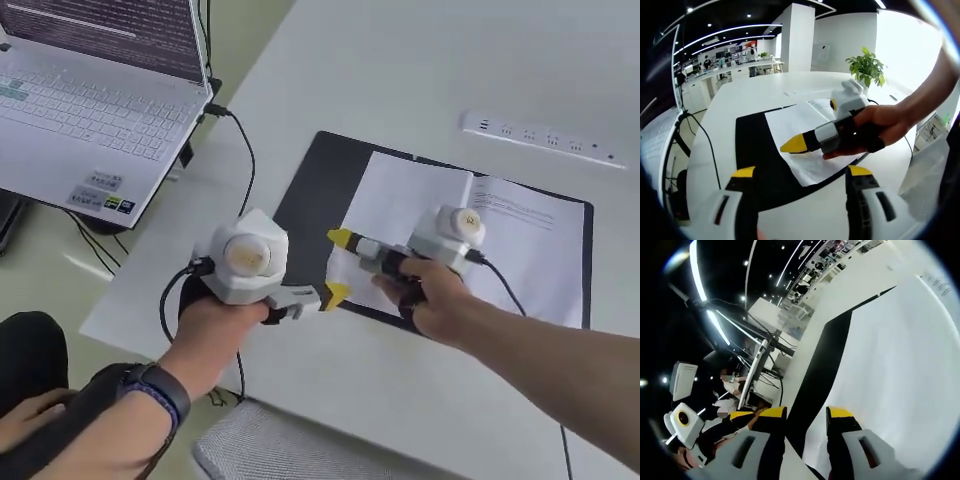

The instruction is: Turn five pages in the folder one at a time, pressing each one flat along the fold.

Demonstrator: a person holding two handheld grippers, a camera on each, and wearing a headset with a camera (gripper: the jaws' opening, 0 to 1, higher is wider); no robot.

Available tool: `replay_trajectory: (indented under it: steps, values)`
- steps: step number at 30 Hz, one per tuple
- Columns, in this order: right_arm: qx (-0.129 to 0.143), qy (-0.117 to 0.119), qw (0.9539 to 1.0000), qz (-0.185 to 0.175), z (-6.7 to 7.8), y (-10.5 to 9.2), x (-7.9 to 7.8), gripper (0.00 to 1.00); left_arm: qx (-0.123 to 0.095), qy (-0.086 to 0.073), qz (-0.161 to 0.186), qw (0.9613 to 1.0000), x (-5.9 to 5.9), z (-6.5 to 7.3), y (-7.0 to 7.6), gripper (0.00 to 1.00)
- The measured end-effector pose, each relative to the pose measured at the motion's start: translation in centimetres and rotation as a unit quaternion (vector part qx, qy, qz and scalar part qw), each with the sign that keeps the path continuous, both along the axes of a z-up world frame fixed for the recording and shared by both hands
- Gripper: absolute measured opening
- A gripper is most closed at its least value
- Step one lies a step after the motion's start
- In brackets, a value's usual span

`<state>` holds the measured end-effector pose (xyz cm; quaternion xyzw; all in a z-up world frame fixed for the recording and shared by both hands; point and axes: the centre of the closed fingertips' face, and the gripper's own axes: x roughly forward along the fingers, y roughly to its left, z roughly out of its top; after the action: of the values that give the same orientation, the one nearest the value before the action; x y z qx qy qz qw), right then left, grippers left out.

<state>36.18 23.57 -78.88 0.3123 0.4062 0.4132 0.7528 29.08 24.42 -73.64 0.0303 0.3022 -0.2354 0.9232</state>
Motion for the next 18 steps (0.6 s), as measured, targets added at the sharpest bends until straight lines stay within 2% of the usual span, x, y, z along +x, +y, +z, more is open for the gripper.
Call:
replay_trajectory:
  steps: [5, 7, 10, 17, 18]
  values:
    - [0.012, -0.019, 0.9997, -0.001, 1.7, -0.7, 0.6, 0.3, -0.003, -0.004, -0.002, 1.0, 0.7, 0.0, -0.2, 0.58]
    - [0.01, -0.028, 0.9996, 0.0, 2.1, -1.3, 1.0, 0.3, 0.001, -0.007, -0.008, 0.9999, 1.0, -0.2, -0.4, 0.55]
    - [0.011, -0.037, 0.9992, -0.005, 2.6, -2.4, 1.7, 0.3, 0.011, -0.003, -0.021, 0.9997, 1.3, -1.0, -0.7, 0.5]
    - [0.004, -0.053, 0.9984, -0.021, 3.4, -5.3, 2.7, 0.28, 0.01, -0.001, -0.046, 0.9989, 1.6, -1.7, -2.2, 0.26]
    - [0.004, -0.053, 0.9983, -0.024, 3.8, -5.6, 2.4, 0.28, 0.012, 0.002, -0.049, 0.9987, 1.6, -1.9, -2.4, 0.22]
